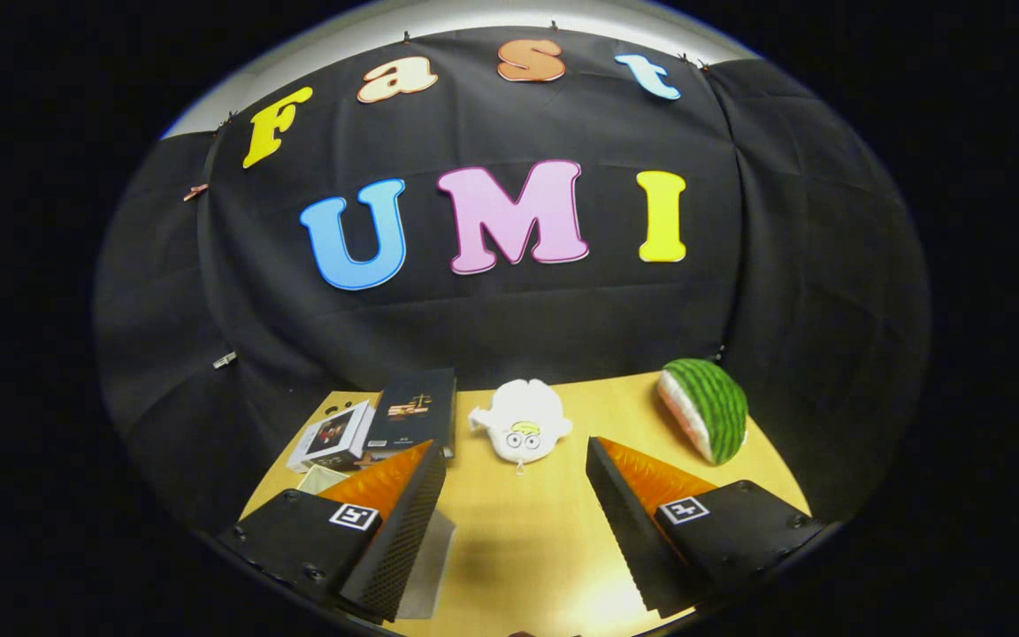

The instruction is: Open the storage box then place both shoes into the box .Put the left shoe in first, then the right shoe, with the right side of both shoes facing outward in a uniform manner.

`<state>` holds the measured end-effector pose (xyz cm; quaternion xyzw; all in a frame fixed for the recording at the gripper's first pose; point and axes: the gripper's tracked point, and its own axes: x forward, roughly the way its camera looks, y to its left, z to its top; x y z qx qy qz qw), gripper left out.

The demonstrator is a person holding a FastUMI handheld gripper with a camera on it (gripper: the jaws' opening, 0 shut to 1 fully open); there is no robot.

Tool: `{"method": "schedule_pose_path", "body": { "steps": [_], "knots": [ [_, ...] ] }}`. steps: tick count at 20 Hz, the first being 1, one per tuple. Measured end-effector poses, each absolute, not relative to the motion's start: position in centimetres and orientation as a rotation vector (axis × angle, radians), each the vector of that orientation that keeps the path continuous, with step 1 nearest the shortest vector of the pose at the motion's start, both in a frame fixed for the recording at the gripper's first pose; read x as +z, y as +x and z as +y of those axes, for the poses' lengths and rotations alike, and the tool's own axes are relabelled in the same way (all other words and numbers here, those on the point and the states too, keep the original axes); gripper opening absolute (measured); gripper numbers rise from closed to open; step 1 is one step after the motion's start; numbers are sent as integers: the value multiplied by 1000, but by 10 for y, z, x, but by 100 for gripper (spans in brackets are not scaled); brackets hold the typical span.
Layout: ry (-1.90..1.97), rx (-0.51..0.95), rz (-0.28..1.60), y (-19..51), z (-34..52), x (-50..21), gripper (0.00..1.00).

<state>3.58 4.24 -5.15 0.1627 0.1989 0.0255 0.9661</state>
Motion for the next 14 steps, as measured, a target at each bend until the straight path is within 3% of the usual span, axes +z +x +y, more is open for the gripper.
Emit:
{"method": "schedule_pose_path", "body": {
  "steps": [14],
  "knots": [
    [278, -10, 227, 13, -101, -22, 98]
  ]
}}
